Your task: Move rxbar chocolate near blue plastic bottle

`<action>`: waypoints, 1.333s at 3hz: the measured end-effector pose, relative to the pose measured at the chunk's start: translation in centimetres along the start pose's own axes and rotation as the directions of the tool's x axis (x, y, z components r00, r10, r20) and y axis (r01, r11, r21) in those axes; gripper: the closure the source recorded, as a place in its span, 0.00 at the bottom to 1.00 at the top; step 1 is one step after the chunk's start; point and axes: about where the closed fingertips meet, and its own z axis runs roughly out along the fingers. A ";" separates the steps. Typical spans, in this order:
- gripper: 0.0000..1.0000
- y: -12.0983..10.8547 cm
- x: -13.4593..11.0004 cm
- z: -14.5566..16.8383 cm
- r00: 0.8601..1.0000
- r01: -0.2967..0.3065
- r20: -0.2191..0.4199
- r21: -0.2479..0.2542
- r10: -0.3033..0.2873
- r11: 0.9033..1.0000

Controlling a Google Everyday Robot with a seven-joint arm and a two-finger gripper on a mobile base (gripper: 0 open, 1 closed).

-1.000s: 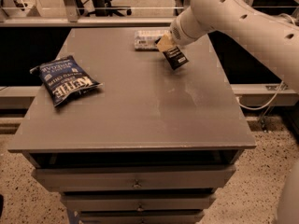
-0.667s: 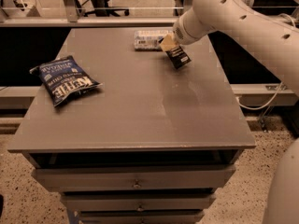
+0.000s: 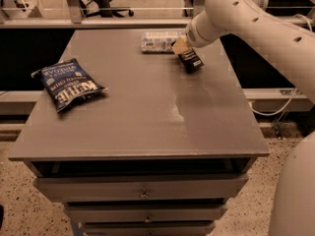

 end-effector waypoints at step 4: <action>0.00 -0.8 -0.6 -3.1 0.992 -0.021 0.120 -0.070 0.030 0.997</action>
Offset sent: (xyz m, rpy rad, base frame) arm 0.0053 -0.0061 -0.0014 -0.0018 -0.0029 -0.0139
